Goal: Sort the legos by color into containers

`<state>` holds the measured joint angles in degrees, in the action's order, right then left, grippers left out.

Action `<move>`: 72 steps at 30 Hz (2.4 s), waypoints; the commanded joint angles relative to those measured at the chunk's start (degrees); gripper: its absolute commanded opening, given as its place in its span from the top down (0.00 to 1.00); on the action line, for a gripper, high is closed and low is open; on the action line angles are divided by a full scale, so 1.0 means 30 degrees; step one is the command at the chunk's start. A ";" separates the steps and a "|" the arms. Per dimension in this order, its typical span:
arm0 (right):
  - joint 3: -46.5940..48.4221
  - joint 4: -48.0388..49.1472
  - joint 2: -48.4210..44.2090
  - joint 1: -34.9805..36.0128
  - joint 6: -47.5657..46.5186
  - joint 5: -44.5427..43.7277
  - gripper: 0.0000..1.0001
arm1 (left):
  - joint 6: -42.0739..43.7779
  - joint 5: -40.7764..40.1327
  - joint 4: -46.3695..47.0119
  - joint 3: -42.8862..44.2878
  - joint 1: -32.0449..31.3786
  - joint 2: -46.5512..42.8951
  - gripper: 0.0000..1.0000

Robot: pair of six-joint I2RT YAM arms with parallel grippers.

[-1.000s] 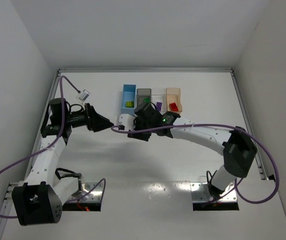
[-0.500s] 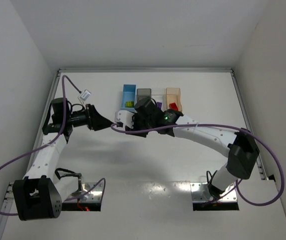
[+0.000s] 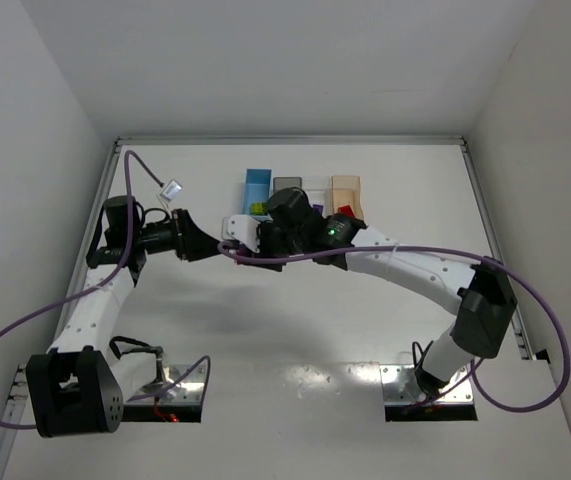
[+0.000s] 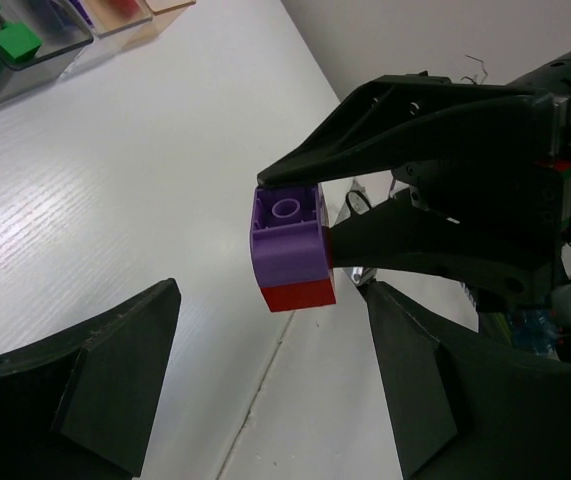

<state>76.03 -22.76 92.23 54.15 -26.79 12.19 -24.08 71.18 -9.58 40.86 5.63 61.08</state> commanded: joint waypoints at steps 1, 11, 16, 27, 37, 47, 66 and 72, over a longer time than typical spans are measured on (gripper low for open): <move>0.1286 0.1170 0.0340 0.0581 -0.0007 0.0011 1.00 | -0.0207 0.0591 0.0939 -0.0027 0.0028 0.0119 0.18; 0.2077 0.0996 0.0928 0.1432 -0.0388 -0.0605 1.00 | -0.0557 0.0766 0.1289 -0.0027 -0.0148 0.0500 0.23; 0.2253 0.0996 0.1309 0.1608 -0.0562 -0.0780 1.00 | -0.0385 0.1145 0.1290 -0.0027 -0.0380 0.0500 0.37; 0.2255 0.1172 0.1485 0.1784 -0.0739 -0.1542 1.00 | -0.0383 0.1850 0.1642 -0.0203 -0.0733 0.0500 0.36; 0.2606 0.1377 0.1485 0.1784 -0.0739 -0.1923 1.00 | -0.0733 0.1675 0.1994 -0.0378 -0.0733 0.0500 0.44; 0.2606 0.1201 0.1661 0.2135 -0.0915 -0.1923 1.00 | -0.1086 0.1880 0.2550 -0.0554 -0.0733 0.0324 0.65; 0.2372 0.0442 -0.0329 0.1112 0.3067 -0.1048 0.01 | -0.3283 0.0242 0.5480 -0.2458 0.0700 -0.3073 0.95; 0.1498 -0.2019 -0.2145 -0.0819 0.3860 0.1969 0.01 | -0.3457 0.0063 0.5480 -0.2458 0.2543 -0.3250 0.96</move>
<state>82.17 -25.52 90.26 54.11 -17.87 11.94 -33.67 71.29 4.01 33.78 10.59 52.69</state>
